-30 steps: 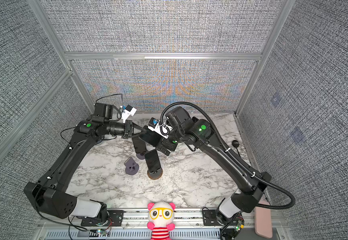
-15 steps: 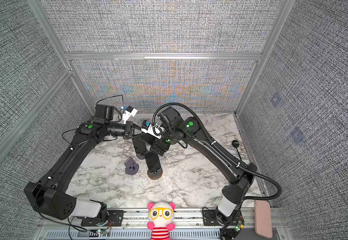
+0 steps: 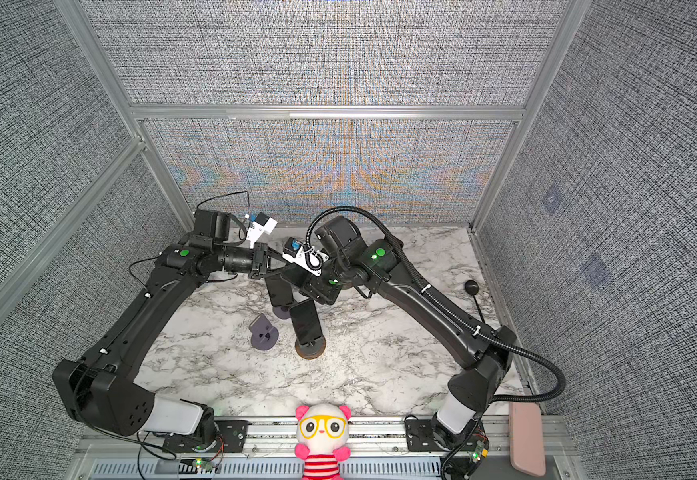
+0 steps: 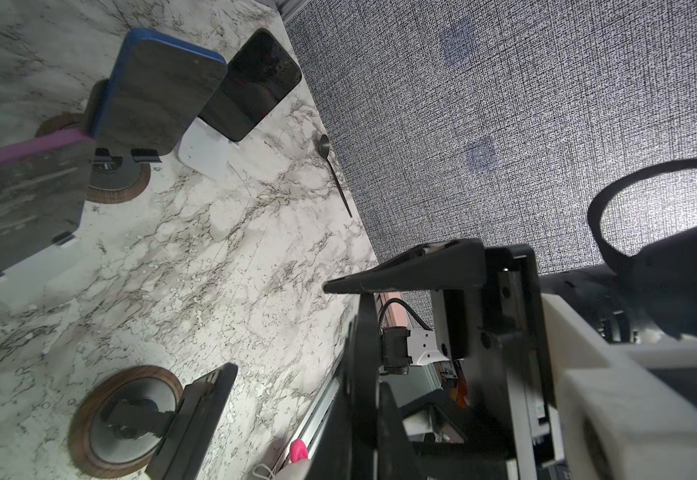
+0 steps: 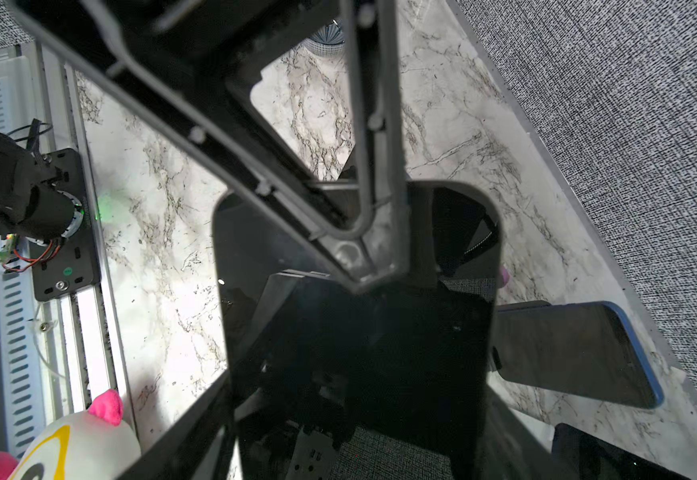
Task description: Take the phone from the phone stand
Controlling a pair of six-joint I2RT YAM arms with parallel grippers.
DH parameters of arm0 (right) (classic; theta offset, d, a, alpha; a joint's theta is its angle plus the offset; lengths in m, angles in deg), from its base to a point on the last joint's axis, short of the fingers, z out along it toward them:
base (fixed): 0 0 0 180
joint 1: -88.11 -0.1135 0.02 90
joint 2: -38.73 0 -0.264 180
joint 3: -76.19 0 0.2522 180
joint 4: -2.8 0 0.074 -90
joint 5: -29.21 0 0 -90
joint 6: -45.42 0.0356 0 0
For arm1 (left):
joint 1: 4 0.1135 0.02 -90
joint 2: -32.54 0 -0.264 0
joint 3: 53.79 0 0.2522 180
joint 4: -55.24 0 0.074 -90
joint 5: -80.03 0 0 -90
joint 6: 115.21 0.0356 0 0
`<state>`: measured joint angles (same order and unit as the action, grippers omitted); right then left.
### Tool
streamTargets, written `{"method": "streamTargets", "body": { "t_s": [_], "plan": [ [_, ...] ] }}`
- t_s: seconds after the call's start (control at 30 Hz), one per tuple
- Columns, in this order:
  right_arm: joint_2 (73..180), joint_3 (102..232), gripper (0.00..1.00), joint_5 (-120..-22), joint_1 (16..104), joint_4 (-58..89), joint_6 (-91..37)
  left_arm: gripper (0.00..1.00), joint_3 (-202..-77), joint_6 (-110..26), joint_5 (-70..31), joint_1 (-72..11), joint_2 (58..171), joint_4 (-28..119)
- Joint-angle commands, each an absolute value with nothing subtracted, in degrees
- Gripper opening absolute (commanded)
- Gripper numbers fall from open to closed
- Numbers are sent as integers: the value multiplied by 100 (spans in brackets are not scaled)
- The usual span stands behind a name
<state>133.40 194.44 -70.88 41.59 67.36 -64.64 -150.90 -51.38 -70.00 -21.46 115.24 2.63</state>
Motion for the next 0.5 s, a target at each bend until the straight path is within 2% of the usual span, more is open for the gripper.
{"method": "streamTargets", "body": {
  "t_s": [0.0, 0.13, 0.37, 0.47],
  "plan": [
    [13380, 19428, 66, -7108, 4139, 6578, -6328, 0, -15088, -5158, -7165, -2141, 11491, 534],
    [13341, 19372, 53, -7018, 4140, 6492, -6222, 0, -15048, -5171, -7158, -2141, 11483, 571],
    [13142, 19208, 44, -6867, 4137, 6290, -5958, 0, -15003, -5249, -7198, -2141, 11481, 768],
    [13075, 19151, 41, -6836, 4143, 6264, -5835, 10, -14970, -5365, -7241, -2141, 11478, 985]
  ]
}}
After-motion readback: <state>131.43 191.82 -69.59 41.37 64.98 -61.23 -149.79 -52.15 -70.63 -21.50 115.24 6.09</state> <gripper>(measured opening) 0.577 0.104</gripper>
